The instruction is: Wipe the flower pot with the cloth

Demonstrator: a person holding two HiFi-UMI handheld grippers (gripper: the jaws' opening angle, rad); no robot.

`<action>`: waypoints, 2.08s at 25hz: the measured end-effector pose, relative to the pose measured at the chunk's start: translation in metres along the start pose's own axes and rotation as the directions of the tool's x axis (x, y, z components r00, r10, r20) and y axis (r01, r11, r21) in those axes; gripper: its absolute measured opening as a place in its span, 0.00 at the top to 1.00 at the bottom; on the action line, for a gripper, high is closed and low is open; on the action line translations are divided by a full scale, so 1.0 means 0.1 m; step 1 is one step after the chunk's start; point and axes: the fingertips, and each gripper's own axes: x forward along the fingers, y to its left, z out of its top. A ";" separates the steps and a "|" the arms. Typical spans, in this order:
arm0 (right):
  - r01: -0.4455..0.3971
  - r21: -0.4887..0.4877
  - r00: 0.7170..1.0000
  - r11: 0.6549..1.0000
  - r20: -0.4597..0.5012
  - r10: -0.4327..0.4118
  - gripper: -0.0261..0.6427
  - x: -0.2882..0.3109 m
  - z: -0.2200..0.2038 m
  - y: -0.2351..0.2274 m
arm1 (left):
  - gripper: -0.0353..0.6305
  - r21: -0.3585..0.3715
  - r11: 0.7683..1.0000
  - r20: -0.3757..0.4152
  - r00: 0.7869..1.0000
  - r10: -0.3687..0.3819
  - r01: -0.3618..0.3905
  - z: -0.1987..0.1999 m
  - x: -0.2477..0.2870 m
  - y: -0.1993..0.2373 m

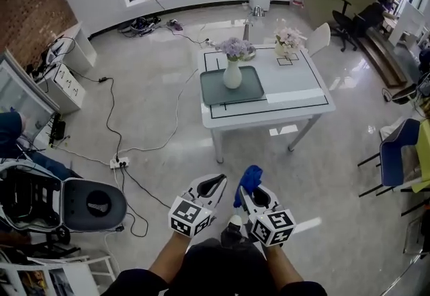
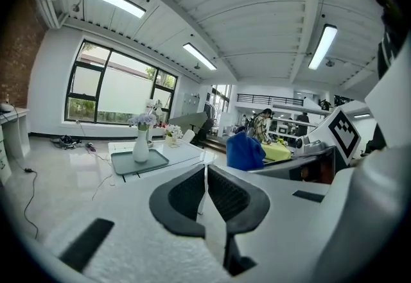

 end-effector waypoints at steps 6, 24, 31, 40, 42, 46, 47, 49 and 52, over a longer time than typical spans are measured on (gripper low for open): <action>-0.025 -0.011 0.999 1.000 -0.020 0.025 0.80 0.28 0.19 -0.34 | 0.92 -0.002 0.999 0.001 0.999 0.036 -0.036 0.08 0.39 0.20; -0.008 -0.011 0.995 1.000 -0.096 0.007 0.80 1.89 0.77 -1.16 | 0.92 -0.063 0.998 -0.027 0.999 0.025 -0.026 0.29 1.66 1.57; 0.023 -0.031 0.992 0.999 -0.124 -0.027 0.80 2.85 1.14 -1.39 | 0.92 -0.080 0.997 -0.034 0.999 -0.005 0.002 0.45 2.10 2.46; 0.089 -0.131 0.980 0.987 -0.168 -0.111 0.80 3.75 1.37 -1.79 | 0.92 -0.089 0.996 -0.049 0.999 -0.015 0.010 0.60 2.47 3.27; 0.097 -0.154 0.975 0.983 -0.185 -0.126 0.80 3.92 1.36 -1.90 | 0.92 -0.096 0.995 -0.049 0.999 -0.011 0.007 0.61 2.54 3.38; 0.113 -0.197 0.966 0.974 -0.206 -0.154 0.80 4.21 1.32 -2.17 | 0.92 -0.107 0.994 -0.051 0.999 -0.002 -0.004 0.56 2.72 3.53; 0.120 -0.208 0.965 0.971 -0.205 -0.163 0.80 4.28 1.31 -2.25 | 0.92 -0.108 0.994 -0.052 0.999 0.003 -0.009 0.55 2.76 3.57; 0.135 -0.230 0.963 0.964 -0.198 -0.182 0.80 4.40 1.30 -2.37 | 0.92 -0.119 0.993 -0.055 0.998 0.015 -0.022 0.53 2.81 3.64; 0.150 -0.255 0.963 0.955 -0.182 -0.200 0.80 4.54 1.30 -2.52 | 0.92 -0.142 0.989 -0.073 0.997 0.024 -0.034 0.43 2.88 3.70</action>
